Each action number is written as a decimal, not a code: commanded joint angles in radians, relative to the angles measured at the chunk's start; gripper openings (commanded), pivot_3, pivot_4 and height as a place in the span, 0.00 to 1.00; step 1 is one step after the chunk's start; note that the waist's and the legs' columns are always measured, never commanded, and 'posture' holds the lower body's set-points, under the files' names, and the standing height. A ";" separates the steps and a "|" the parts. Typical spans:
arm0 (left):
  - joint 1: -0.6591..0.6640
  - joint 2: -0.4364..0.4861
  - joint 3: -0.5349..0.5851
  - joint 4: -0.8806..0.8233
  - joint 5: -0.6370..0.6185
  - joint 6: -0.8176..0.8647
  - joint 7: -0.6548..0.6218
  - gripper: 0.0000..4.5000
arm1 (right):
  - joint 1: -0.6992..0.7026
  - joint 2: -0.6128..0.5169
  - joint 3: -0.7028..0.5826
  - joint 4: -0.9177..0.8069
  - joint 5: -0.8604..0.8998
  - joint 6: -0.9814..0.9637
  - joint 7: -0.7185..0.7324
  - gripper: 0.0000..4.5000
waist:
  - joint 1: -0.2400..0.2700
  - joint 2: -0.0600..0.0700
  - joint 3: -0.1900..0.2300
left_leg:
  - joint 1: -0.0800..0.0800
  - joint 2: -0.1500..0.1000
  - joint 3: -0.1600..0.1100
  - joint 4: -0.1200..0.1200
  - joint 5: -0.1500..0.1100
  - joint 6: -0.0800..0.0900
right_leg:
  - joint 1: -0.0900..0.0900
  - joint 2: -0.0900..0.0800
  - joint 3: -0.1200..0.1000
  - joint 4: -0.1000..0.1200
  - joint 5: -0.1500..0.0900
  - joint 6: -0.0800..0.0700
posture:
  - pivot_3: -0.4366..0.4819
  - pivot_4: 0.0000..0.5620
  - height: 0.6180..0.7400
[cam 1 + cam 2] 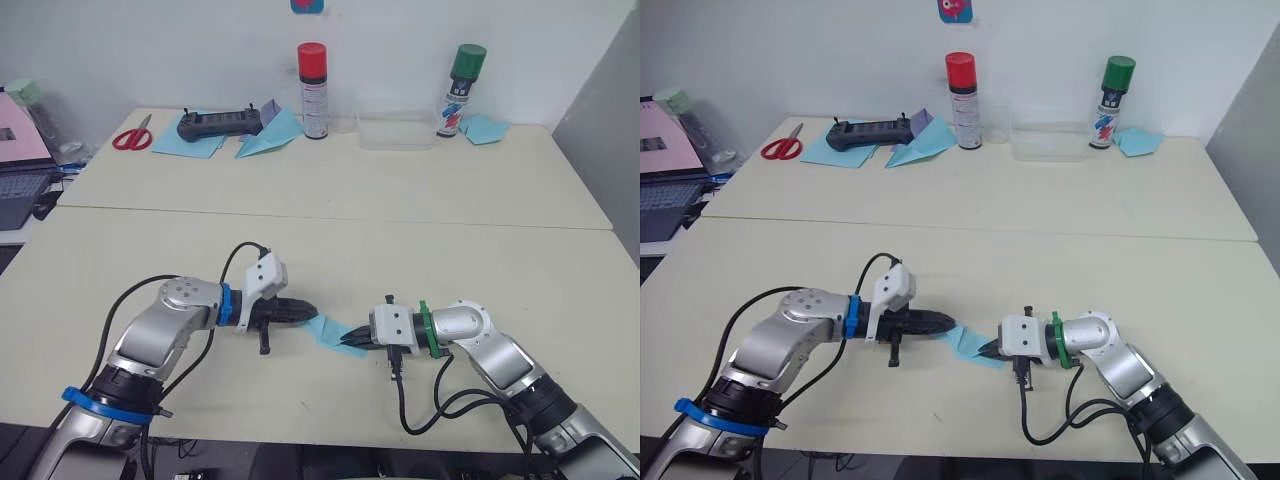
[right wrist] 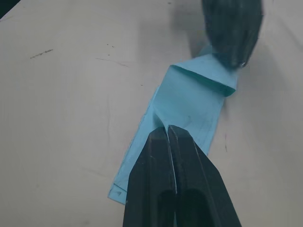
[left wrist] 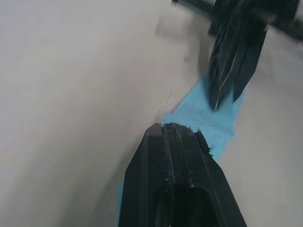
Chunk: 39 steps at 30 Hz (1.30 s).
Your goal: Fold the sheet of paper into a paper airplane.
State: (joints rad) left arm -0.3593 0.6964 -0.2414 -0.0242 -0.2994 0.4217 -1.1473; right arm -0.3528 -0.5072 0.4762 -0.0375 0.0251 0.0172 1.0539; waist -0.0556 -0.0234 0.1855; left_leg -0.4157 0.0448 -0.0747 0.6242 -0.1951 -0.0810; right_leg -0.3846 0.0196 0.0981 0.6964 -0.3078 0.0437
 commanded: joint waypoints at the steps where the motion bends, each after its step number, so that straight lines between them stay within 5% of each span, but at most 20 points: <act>1: -0.015 -0.023 -0.035 0.073 0.072 -0.090 0.004 0.00 | -0.001 -0.010 -0.024 -0.025 0.018 0.011 0.018 0.01 | 0.000 0.000 0.000 | 0.000 0.000 0.000 0.000 0.000 0.000 | 0.000 0.000 0.000 0.000 0.000 0.000 | 0.48 0.27 1.00; 7: -0.032 -0.064 -0.055 0.142 0.104 -0.147 -0.004 0.00 | 0.001 -0.013 -0.041 -0.076 0.070 0.068 0.056 0.05 | 0.012 0.000 0.000 | 0.000 0.000 0.000 0.001 0.000 0.000 | 0.001 0.000 0.000 0.000 0.000 0.001 | 0.48 0.27 1.00; 15: -0.023 -0.083 -0.074 0.137 0.132 -0.166 -0.016 0.00 | 0.023 -0.108 -0.137 -0.265 0.246 0.304 0.121 0.61 | 0.026 0.000 0.000 | 0.000 -0.002 -0.001 0.002 0.000 0.000 | 0.003 -0.002 0.000 -0.002 0.001 0.001 | 0.48 0.27 1.00; 21: -0.015 -0.079 -0.070 0.128 0.143 -0.171 -0.021 0.00 | -0.045 0.045 -0.215 -0.259 0.335 0.458 -0.055 0.61 | 0.024 0.001 -0.001 | 0.002 -0.002 -0.001 0.002 0.000 0.000 | 0.004 -0.002 -0.001 -0.001 0.001 0.001 | 0.48 0.27 1.00; 24: -0.009 -0.075 -0.073 0.122 0.145 -0.167 -0.025 0.00 | -0.039 0.103 -0.106 -0.194 0.218 0.449 -0.140 0.48 | 0.025 0.001 -0.001 | 0.001 -0.002 -0.002 0.002 0.000 0.000 | 0.005 -0.002 -0.002 -0.004 0.001 0.001 | 0.48 0.27 1.00; 30: -0.015 -0.072 -0.077 0.122 0.152 -0.165 -0.028 0.00 | 0.019 0.093 -0.012 -0.140 0.136 0.460 -0.164 0.00 | 0.026 0.001 -0.001 | 0.000 -0.002 -0.001 0.000 0.000 0.000 | 0.004 -0.002 -0.001 -0.007 0.001 0.002 | 0.48 0.27 1.00; 39: -0.012 -0.067 -0.079 0.125 0.160 -0.171 -0.030 0.00 | 0.107 -0.061 -0.056 -0.172 0.129 0.459 -0.119 0.00 | 0.025 0.003 -0.003 | 0.001 -0.002 -0.001 0.000 0.000 0.000 | 0.007 -0.003 -0.001 -0.010 0.001 0.002 | 0.48 0.27 1.00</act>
State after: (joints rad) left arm -0.3944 0.6225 -0.2862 0.0800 -0.1809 0.2338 -1.1714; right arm -0.2714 -0.5394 0.4232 -0.2271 0.1718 0.4505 0.9254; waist -0.0305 -0.0202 0.1823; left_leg -0.4147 0.0426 -0.0760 0.6245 -0.1954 -0.0807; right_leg -0.3772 0.0168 0.0968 0.6858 -0.3062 0.0465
